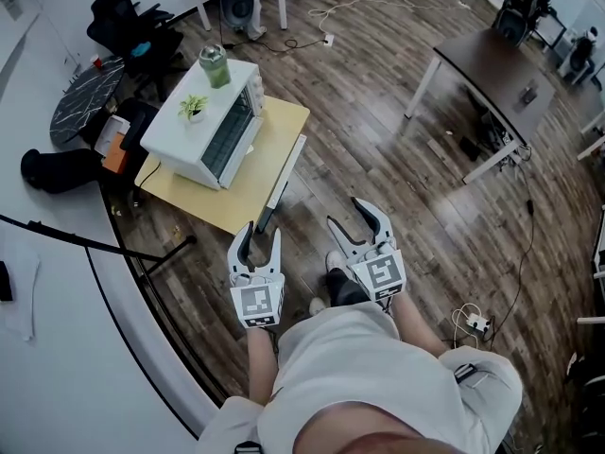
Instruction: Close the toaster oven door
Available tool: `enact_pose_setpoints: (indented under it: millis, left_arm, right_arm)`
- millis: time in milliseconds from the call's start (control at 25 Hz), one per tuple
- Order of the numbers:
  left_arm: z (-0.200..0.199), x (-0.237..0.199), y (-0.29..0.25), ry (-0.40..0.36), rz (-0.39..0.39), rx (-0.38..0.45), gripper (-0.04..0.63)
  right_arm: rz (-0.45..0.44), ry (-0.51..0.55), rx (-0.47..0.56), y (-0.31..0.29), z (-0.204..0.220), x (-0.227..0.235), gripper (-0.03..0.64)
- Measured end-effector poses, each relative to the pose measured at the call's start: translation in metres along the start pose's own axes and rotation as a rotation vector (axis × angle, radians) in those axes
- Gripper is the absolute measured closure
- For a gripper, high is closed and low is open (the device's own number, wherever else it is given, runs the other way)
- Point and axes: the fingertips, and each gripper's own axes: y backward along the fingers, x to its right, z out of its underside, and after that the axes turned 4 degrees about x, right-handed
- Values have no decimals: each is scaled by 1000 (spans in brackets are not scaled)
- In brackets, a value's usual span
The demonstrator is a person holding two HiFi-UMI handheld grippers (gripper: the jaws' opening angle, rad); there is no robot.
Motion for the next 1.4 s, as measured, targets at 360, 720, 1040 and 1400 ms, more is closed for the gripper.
enact_pose_setpoints:
  millis: [360, 720, 1040, 1400]
  left_arm:
    - [4, -16, -54, 5, -35, -22, 403]
    - [11, -20, -116, 24, -90, -47, 403]
    - [14, -23, -162, 28, -179, -70, 403]
    - [25, -30, -192, 22, -215, -112, 402]
  right_arm:
    - [-46, -8, 6, -50, 4, 35, 370]
    - [-92, -13, -6, -97, 16, 89, 370]
    - [-172, -18, -1, -138, 27, 135, 370]
    - [-220, -37, -10, -178, 41, 156, 368]
